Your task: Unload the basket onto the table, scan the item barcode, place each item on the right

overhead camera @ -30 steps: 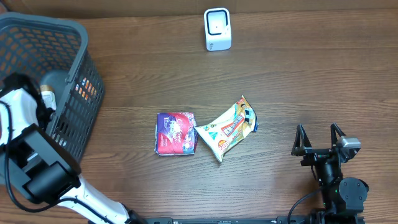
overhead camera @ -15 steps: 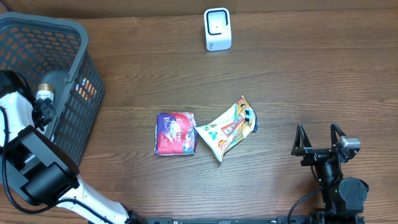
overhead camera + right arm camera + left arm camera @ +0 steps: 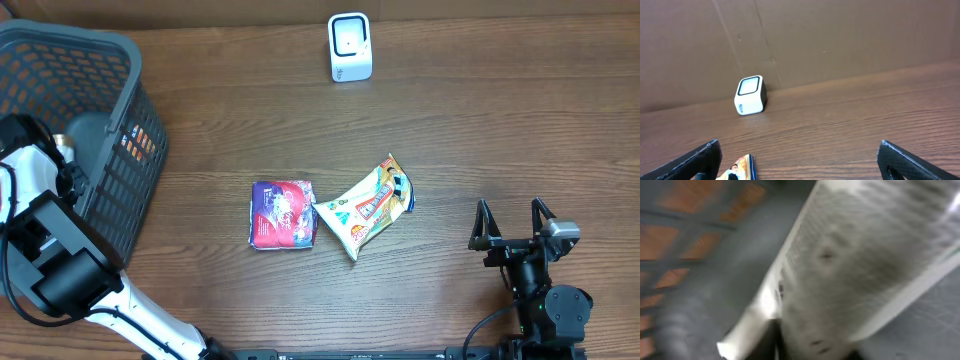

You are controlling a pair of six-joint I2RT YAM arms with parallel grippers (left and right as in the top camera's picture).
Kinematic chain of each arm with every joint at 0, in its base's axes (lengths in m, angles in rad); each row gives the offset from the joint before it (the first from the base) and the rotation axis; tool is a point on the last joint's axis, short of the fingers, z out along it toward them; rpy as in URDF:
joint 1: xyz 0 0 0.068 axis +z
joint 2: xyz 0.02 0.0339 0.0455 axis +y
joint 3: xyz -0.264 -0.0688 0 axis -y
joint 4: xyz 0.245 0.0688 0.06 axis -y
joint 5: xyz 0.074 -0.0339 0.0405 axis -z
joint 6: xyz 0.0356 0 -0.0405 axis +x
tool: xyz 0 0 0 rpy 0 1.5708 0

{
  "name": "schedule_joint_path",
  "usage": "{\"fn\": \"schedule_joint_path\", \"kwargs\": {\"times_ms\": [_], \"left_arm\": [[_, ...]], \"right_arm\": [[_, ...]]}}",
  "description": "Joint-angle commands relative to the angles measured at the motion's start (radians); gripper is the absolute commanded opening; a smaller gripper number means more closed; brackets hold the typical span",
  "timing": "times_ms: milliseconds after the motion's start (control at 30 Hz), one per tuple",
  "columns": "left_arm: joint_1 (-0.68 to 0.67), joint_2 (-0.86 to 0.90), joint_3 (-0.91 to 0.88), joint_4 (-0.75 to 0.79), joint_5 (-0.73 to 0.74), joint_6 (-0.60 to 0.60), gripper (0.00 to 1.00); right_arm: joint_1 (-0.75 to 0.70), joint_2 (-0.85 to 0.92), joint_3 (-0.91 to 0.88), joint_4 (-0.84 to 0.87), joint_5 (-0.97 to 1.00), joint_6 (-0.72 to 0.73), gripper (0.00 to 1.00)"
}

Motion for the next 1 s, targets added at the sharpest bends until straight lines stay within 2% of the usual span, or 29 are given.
{"fn": "schedule_joint_path", "kwargs": {"times_ms": [0,367,567,967], "left_arm": [[0.001,0.061,-0.024,-0.020,0.027,0.001,0.04],[-0.002,-0.033,0.067,-0.176,0.039,-0.018,0.04],[-0.005,-0.143,0.105,-0.253,0.077,-0.071,0.04],[-0.057,-0.415,0.134,-0.333,0.091,-0.070,0.04]], "right_arm": [[-0.002,-0.007,-0.010,0.004,0.010,-0.008,1.00],[-0.002,-0.007,-0.010,0.004,0.010,-0.008,1.00],[-0.002,-0.007,-0.010,0.004,0.010,-0.008,1.00],[-0.002,-0.007,-0.010,0.004,0.010,-0.008,1.00]]}}
